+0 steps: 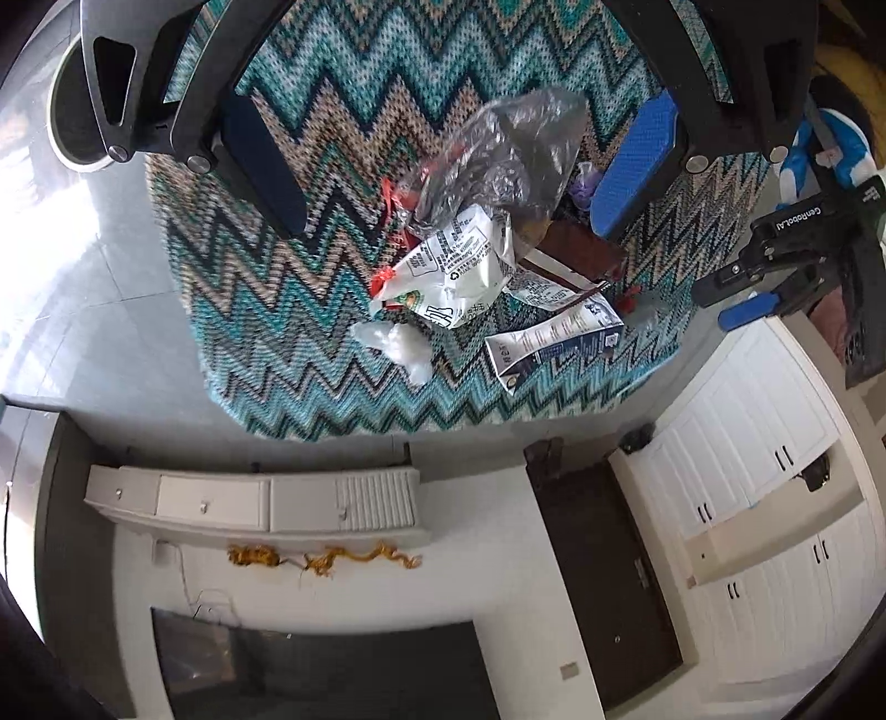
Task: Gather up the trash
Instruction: 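Grasp the milk carton with the left tool while the right tool grasps the white plastic bag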
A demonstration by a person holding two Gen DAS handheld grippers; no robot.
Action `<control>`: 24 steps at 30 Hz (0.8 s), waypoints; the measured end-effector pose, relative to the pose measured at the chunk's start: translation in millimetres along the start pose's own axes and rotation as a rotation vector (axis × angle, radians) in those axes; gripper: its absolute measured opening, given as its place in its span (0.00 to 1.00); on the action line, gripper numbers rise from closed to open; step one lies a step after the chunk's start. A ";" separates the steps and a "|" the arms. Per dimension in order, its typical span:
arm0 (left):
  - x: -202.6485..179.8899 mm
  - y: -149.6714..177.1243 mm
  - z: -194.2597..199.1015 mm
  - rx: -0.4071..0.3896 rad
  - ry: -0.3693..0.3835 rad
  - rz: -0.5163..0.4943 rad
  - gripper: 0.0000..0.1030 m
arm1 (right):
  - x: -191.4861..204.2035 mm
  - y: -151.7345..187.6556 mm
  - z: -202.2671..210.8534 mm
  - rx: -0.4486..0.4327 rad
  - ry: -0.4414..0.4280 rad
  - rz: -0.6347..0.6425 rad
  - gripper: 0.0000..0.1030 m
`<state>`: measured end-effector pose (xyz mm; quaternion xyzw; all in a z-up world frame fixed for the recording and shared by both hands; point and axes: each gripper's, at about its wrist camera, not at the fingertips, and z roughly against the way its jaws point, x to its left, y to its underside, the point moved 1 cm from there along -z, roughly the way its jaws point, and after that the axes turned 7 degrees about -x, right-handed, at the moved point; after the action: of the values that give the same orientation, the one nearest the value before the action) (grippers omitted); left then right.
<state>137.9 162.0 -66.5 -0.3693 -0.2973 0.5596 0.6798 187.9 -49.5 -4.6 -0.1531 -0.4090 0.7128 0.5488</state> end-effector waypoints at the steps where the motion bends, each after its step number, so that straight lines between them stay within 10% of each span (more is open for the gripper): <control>1: -1.7 -3.2 -5.6 0.005 0.007 -0.010 0.74 | -0.2 -0.8 -5.8 0.007 -0.007 -0.001 1.00; 10: -16.6 -27.0 -92.4 0.128 0.028 -0.115 0.75 | -1.3 -7.4 -59.2 0.068 -0.086 -0.026 0.89; 17: -15.4 -26.0 -148.0 0.260 0.020 -0.124 0.74 | -7.6 -1.8 -85.5 0.108 -0.121 -0.054 0.56; 24: -22.3 -19.5 -159.1 0.300 -0.017 -0.148 0.36 | -14.5 5.0 -79.2 0.087 -0.184 -0.095 0.30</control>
<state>274.2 111.2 -137.6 -0.2358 -0.2426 0.5494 0.7640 242.5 -30.1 -60.6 -0.0435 -0.4329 0.7143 0.5482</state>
